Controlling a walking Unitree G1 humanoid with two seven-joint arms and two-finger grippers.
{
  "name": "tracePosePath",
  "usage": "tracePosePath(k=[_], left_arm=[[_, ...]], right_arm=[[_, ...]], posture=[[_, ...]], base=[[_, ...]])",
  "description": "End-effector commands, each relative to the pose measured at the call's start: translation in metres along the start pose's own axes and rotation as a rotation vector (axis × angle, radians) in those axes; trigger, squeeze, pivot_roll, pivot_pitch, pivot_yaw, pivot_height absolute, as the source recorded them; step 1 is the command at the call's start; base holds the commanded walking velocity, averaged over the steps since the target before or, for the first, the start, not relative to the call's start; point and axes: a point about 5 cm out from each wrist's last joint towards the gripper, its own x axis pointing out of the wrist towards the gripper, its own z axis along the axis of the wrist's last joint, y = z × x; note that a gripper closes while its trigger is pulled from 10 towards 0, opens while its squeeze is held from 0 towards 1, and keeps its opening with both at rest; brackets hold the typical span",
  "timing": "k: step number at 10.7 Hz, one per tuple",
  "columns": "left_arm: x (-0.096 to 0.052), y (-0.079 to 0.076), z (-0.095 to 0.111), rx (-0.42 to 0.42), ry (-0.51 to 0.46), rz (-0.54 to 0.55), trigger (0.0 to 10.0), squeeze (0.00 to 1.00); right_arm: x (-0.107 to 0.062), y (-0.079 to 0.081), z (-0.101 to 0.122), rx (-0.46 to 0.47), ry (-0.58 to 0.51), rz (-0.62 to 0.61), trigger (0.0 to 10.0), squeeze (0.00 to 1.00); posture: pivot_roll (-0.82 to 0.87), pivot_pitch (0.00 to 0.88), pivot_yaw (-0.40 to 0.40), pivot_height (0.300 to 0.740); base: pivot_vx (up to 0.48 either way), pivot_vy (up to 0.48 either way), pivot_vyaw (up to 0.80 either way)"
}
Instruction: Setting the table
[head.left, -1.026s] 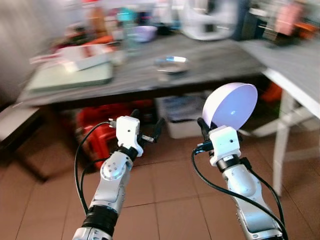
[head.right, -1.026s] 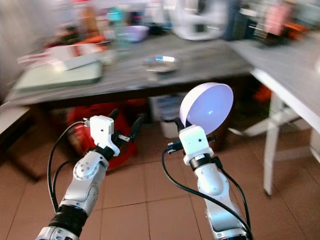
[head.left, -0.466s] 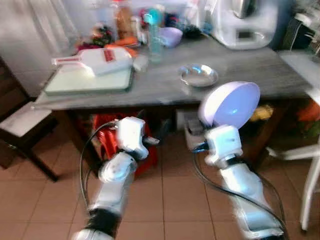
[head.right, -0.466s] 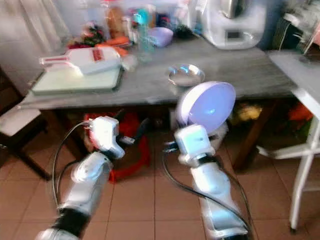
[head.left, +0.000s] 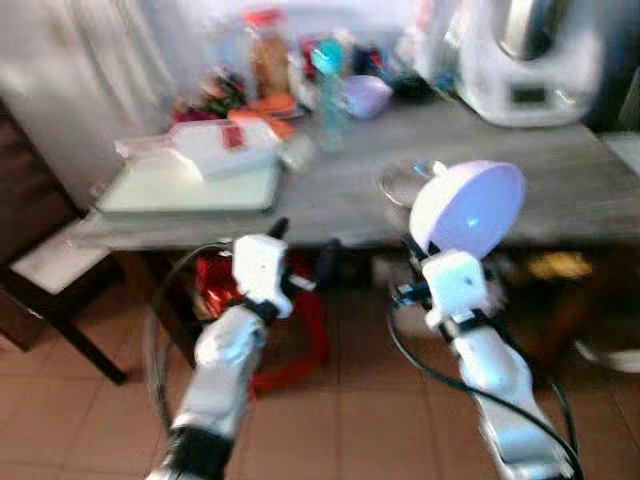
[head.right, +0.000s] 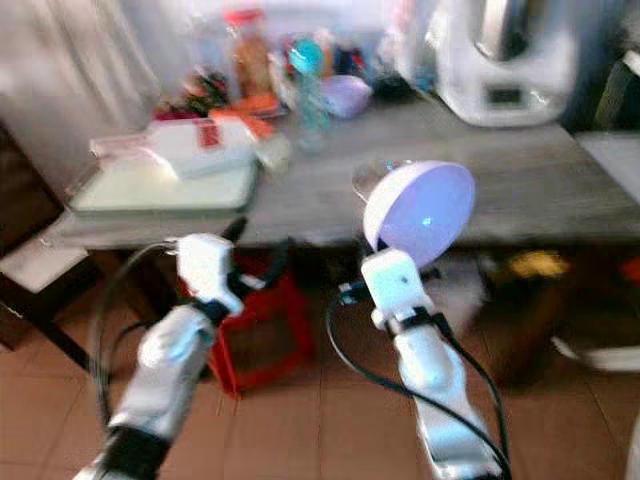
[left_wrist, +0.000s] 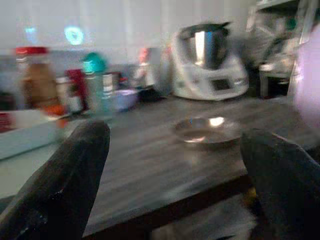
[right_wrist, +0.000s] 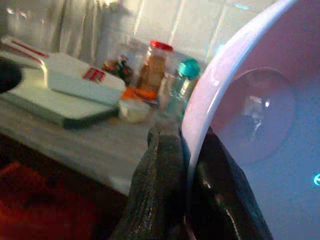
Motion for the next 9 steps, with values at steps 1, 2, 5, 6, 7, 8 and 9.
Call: tracePosePath(k=[1, 2, 5, 6, 7, 8, 9], left_arm=[[-0.011, 0.011, -0.004, 0.019, 0.038, 0.037, 10.0, 0.0], [-0.022, 0.017, -0.008, 0.038, 0.061, 0.065, 10.0, 0.0], [-0.059, 0.029, -0.016, 0.098, 0.143, 0.142, 10.0, 0.0], [-0.063, 0.028, -0.016, 0.101, 0.153, 0.14, 10.0, 0.0], [-0.064, 0.028, -0.016, 0.103, 0.157, 0.14, 10.0, 0.0], [-0.063, 0.027, -0.015, 0.105, 0.158, 0.135, 10.0, 0.0], [-0.06, 0.026, -0.013, 0.101, 0.153, 0.133, 10.0, 0.0]], right_arm=[[-0.002, 0.0, 0.007, 0.01, -0.02, -0.008, 10.0, 0.0], [-0.009, -0.002, 0.006, 0.005, -0.01, -0.021, 10.0, 0.0], [-0.033, -0.01, 0.0, -0.011, 0.049, -0.088, 10.0, 0.0], [-0.033, -0.01, 0.0, -0.013, 0.052, -0.089, 10.0, 0.0], [-0.032, -0.009, 0.002, -0.014, 0.051, -0.082, 10.0, 0.0], [-0.028, -0.009, 0.003, -0.026, 0.044, -0.072, 10.0, 0.0], [-0.025, -0.012, 0.004, -0.042, 0.04, -0.075, 10.0, 0.0]], posture=[[0.0, 0.0, 0.075, 0.74], [0.0, 0.0, 0.073, 0.74], [0.01, 0.0, 0.065, 0.74], [0.01, 0.0, 0.063, 0.74], [0.02, 0.0, 0.061, 0.74], [0.02, 0.0, 0.06, 0.74], [0.02, 0.0, 0.062, 0.74]], base=[[0.394, 0.0, 0.0], [0.398, 0.0, 0.0], [0.391, 0.0, 0.0], [0.382, 0.0, 0.0], [0.379, 0.0, 0.0], [0.379, 0.0, 0.0], [0.382, 0.0, 0.0]])
